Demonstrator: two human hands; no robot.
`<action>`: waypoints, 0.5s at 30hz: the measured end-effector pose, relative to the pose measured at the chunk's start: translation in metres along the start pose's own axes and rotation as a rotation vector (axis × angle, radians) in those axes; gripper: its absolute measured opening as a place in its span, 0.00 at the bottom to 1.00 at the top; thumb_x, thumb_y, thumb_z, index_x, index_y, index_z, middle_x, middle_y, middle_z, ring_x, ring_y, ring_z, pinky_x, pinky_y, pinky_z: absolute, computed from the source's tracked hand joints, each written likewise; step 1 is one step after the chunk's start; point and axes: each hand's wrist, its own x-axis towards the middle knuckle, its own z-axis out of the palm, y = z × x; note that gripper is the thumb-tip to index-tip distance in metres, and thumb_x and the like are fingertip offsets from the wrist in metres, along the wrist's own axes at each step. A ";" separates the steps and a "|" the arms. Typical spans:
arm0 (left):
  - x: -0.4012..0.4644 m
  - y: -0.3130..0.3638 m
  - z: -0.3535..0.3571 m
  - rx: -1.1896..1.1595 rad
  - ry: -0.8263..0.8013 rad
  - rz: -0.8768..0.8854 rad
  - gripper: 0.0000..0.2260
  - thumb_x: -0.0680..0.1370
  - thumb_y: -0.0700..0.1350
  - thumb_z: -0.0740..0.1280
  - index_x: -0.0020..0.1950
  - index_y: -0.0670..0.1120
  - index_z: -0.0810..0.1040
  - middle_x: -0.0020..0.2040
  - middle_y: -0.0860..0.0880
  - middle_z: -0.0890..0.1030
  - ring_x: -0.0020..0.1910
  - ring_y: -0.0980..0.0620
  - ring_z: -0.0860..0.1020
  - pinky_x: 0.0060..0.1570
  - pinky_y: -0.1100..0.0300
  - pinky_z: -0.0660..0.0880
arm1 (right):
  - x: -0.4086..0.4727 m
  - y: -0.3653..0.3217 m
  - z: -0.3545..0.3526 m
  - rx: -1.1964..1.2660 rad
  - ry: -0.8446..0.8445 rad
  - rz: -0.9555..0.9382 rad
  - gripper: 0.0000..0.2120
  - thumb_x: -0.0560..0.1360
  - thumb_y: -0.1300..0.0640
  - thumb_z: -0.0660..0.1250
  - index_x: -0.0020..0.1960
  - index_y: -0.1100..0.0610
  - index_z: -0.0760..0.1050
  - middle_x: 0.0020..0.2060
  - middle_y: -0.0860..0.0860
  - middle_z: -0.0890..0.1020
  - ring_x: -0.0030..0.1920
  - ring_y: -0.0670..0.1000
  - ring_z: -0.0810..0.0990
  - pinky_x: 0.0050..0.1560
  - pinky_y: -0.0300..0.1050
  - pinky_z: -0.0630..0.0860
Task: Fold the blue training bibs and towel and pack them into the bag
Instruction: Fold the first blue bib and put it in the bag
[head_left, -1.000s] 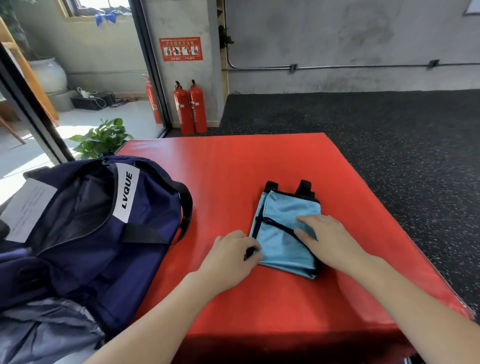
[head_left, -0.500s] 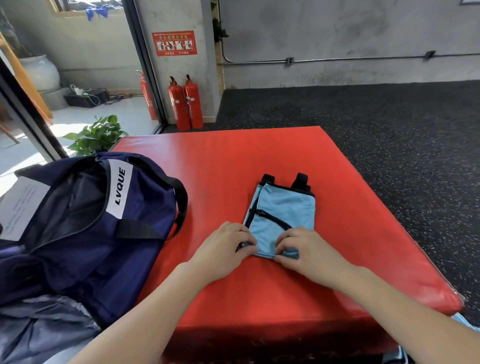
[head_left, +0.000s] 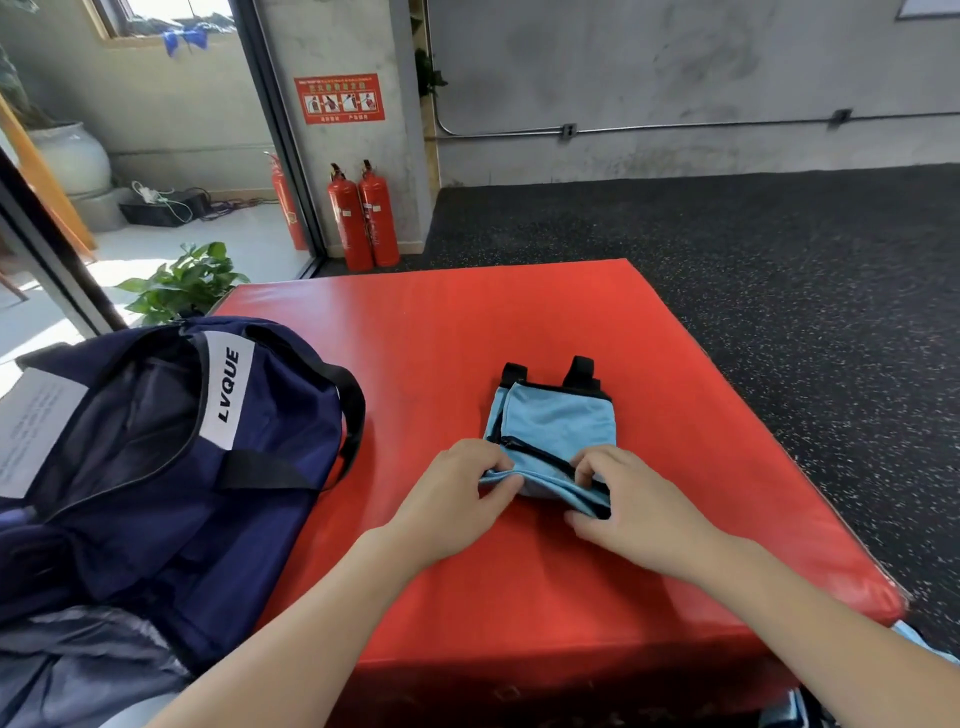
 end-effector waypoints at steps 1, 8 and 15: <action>-0.001 0.005 0.000 -0.043 0.023 -0.027 0.07 0.79 0.53 0.68 0.43 0.54 0.78 0.40 0.57 0.79 0.42 0.57 0.76 0.45 0.58 0.73 | -0.001 0.002 -0.003 0.015 0.011 0.014 0.13 0.66 0.39 0.66 0.45 0.42 0.67 0.49 0.38 0.78 0.49 0.43 0.76 0.49 0.46 0.75; 0.003 0.029 -0.003 -0.285 0.179 -0.143 0.06 0.75 0.52 0.75 0.42 0.53 0.81 0.35 0.50 0.80 0.35 0.47 0.75 0.38 0.54 0.72 | -0.006 0.012 -0.026 0.372 0.160 0.066 0.08 0.70 0.59 0.71 0.39 0.50 0.73 0.28 0.43 0.74 0.30 0.42 0.67 0.34 0.41 0.65; 0.014 0.036 0.002 -0.302 0.232 -0.247 0.03 0.76 0.49 0.75 0.42 0.55 0.83 0.35 0.59 0.81 0.30 0.61 0.71 0.35 0.69 0.68 | 0.006 0.022 -0.026 0.520 0.169 0.172 0.03 0.75 0.55 0.71 0.42 0.51 0.80 0.34 0.47 0.83 0.35 0.46 0.76 0.39 0.46 0.71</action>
